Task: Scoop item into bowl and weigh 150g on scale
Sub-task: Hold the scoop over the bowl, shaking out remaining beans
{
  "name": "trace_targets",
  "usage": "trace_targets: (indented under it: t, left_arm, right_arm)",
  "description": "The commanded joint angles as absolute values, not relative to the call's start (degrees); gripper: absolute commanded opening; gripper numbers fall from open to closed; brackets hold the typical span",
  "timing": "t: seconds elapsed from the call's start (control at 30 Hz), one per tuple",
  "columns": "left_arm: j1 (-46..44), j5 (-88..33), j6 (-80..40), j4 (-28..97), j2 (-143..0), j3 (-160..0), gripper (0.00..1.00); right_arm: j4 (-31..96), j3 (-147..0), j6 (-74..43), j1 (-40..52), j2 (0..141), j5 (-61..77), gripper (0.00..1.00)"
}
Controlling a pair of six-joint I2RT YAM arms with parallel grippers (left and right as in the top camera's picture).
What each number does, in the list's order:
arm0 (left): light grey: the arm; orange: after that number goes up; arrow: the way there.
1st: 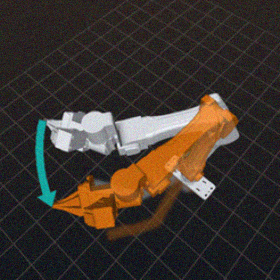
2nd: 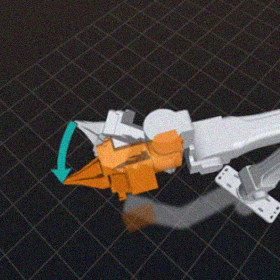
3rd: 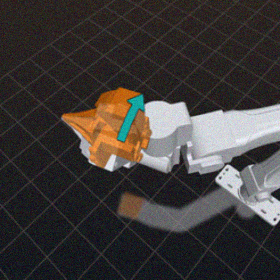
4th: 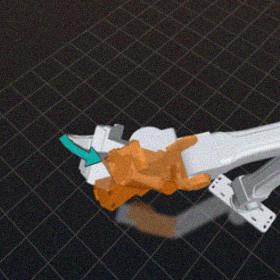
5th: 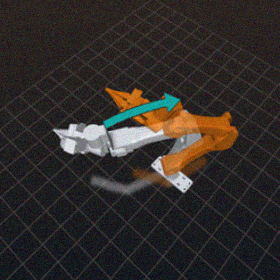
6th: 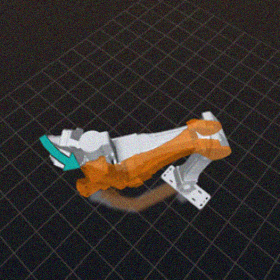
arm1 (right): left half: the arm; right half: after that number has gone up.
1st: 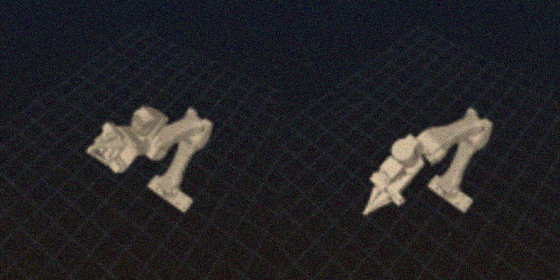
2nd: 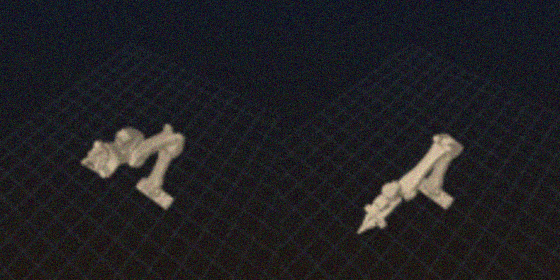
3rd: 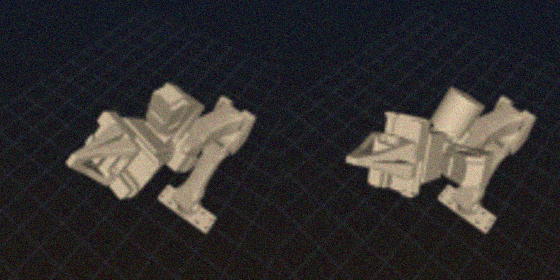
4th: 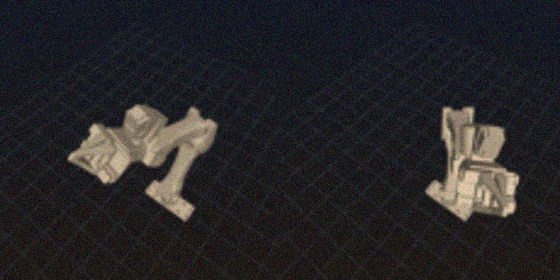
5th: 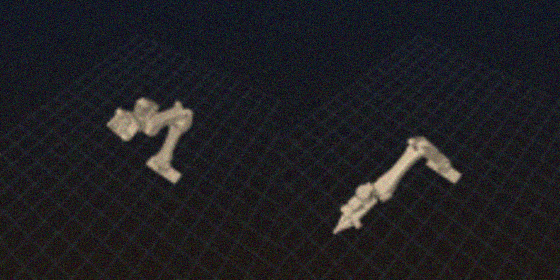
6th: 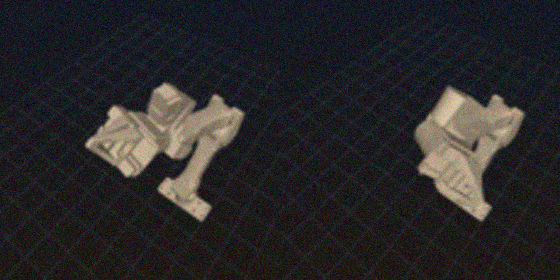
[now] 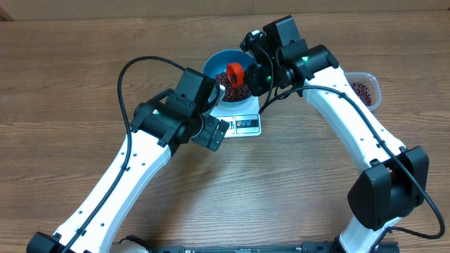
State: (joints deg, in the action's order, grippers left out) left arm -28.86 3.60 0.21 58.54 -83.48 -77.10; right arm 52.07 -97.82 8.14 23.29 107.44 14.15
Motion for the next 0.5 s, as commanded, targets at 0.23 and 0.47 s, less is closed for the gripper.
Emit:
trace_targets:
  t: [0.23,0.47]
  left_arm:
    - [-28.9,2.9,1.1,58.5,-82.8,-76.9,1.00]
    - [-28.9,2.9,1.1,58.5,-82.8,-76.9,1.00]
  right_arm:
    - [52.9,-99.5,9.4,24.2,107.4,11.4,0.04]
    - [52.3,-99.5,7.3,23.9,107.4,9.9,0.04]
